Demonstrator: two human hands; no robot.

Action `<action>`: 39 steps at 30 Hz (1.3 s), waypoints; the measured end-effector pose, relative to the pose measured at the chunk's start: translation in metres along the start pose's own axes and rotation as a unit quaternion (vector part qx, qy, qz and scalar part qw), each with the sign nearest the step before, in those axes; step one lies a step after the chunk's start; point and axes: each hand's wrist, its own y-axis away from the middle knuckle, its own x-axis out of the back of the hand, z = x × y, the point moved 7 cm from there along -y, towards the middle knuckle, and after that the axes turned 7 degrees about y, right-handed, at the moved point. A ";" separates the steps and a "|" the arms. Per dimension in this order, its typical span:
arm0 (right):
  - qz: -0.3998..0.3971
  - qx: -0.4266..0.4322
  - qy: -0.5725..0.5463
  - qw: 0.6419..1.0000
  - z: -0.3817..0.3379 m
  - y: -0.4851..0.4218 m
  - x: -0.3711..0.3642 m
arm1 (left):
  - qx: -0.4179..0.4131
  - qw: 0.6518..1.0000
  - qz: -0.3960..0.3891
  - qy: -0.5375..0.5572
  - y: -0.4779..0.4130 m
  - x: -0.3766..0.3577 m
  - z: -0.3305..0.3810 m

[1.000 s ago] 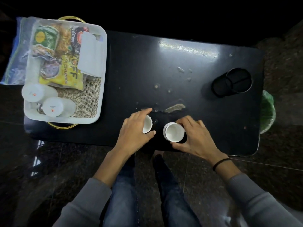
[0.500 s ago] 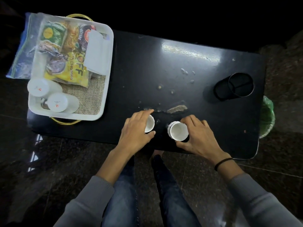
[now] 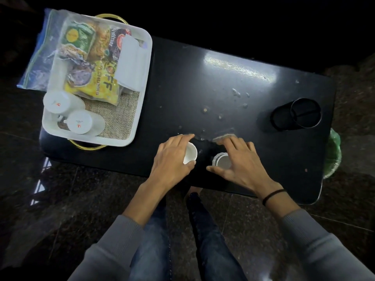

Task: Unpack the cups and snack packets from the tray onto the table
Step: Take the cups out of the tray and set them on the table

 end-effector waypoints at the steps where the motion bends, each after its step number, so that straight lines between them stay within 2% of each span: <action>1: 0.003 0.010 -0.003 1.000 -0.006 -0.005 0.004 | -0.001 1.000 0.006 0.004 0.000 0.004 0.000; 12: 0.039 0.130 -0.054 0.989 -0.113 -0.080 0.047 | 0.042 0.995 0.088 0.013 0.006 0.084 -0.040; 17: 0.029 0.189 -0.084 0.978 -0.183 -0.119 0.052 | 0.114 0.976 0.186 0.006 0.020 0.138 -0.089; 21: -0.012 0.213 -0.122 0.969 -0.236 -0.149 0.040 | 0.177 0.952 0.249 -0.013 0.032 0.167 -0.132; 28: -0.057 0.227 -0.171 0.957 -0.291 -0.181 0.015 | 0.266 0.942 0.204 -0.005 0.031 0.170 -0.183; 35: -0.076 0.238 -0.171 0.953 -0.305 -0.194 -0.001 | 0.265 0.936 0.230 0.020 0.031 0.183 -0.197; 39: -0.073 0.252 -0.197 0.945 -0.300 -0.195 0.002 | 0.233 0.944 0.230 -0.026 0.031 0.192 -0.188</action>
